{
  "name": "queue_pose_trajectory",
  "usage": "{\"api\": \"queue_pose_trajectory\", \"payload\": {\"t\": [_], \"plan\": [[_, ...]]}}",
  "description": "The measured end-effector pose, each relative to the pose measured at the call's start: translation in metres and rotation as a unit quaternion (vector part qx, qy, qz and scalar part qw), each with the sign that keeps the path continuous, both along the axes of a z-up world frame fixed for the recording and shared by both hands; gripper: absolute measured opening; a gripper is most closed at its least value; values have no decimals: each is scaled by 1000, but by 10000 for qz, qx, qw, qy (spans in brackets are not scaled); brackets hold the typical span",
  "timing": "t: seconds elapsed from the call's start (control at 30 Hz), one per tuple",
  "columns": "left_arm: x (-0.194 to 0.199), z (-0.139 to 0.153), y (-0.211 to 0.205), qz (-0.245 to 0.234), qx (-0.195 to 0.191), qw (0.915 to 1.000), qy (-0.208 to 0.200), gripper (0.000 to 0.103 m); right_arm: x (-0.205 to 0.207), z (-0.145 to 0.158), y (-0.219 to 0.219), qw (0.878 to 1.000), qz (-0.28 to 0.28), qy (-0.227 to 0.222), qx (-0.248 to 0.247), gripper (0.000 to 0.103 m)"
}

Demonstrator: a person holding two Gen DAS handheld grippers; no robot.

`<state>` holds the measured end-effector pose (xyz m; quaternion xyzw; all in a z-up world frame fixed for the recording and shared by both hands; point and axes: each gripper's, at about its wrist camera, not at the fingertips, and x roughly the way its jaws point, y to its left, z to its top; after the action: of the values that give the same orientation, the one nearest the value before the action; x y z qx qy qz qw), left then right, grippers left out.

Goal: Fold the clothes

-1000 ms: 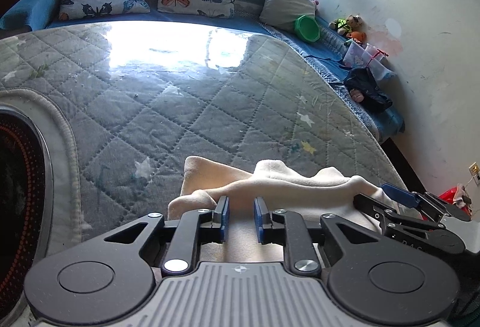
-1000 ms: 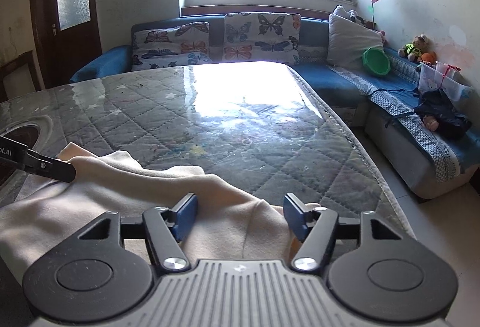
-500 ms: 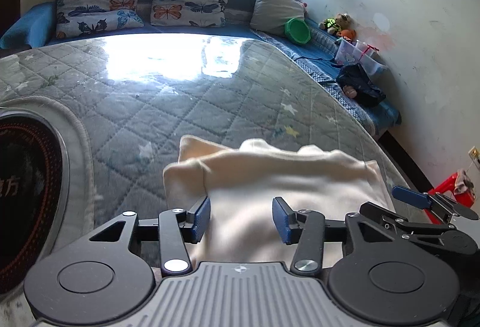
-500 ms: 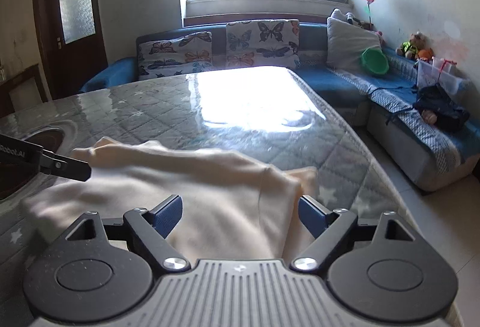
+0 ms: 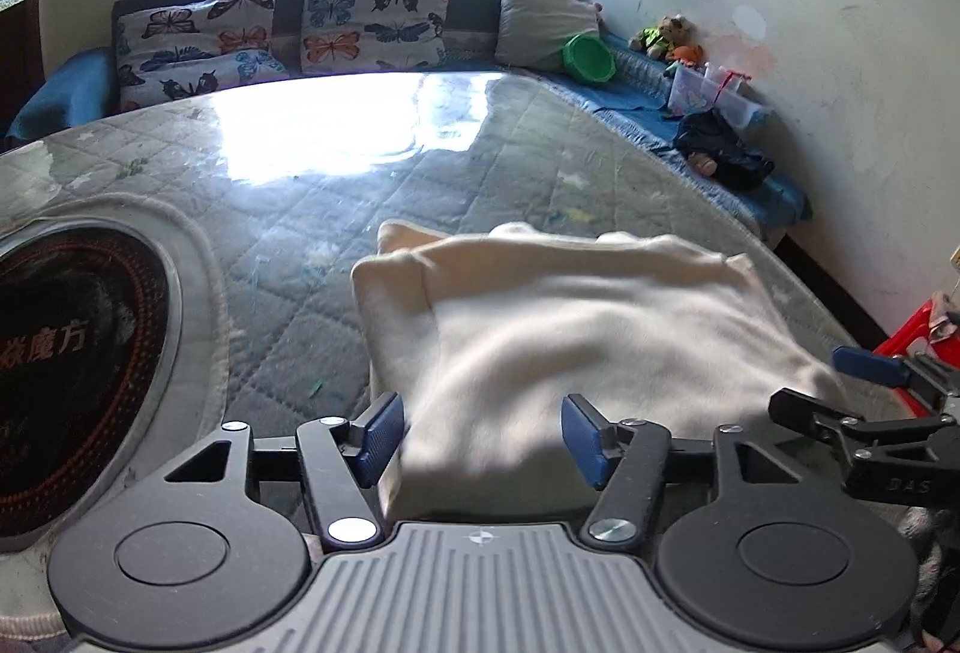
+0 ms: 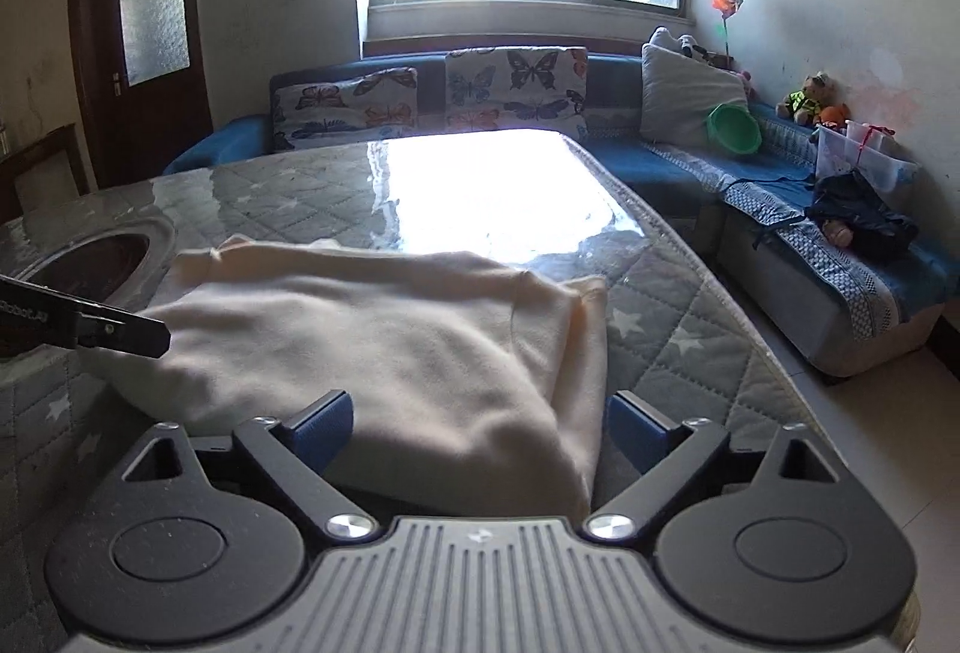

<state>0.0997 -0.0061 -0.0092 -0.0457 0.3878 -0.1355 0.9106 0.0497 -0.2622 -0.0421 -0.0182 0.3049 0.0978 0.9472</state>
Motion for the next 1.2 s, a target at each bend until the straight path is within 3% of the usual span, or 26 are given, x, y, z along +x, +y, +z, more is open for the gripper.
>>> {"api": "queue_pose_trajectory", "payload": {"t": [0.23,0.5,0.87,1.03,1.2], "plan": [[-8,-5,3,30,-25,10000,44,65,-10,0,6,10000,-29,-54,-58,103],[-18,-10,9,151,-94,9997,159,70,-23,2,11,10000,-45,-63,-32,103],[-39,-7,7,138,-102,9998,140,96,-37,-1,24,9998,83,50,145,103],[-45,-7,5,107,-33,9998,146,103,-42,-4,27,9998,70,97,156,103],[-53,-10,4,106,-1,9997,206,103,-47,-4,28,9998,45,129,177,103]]}}
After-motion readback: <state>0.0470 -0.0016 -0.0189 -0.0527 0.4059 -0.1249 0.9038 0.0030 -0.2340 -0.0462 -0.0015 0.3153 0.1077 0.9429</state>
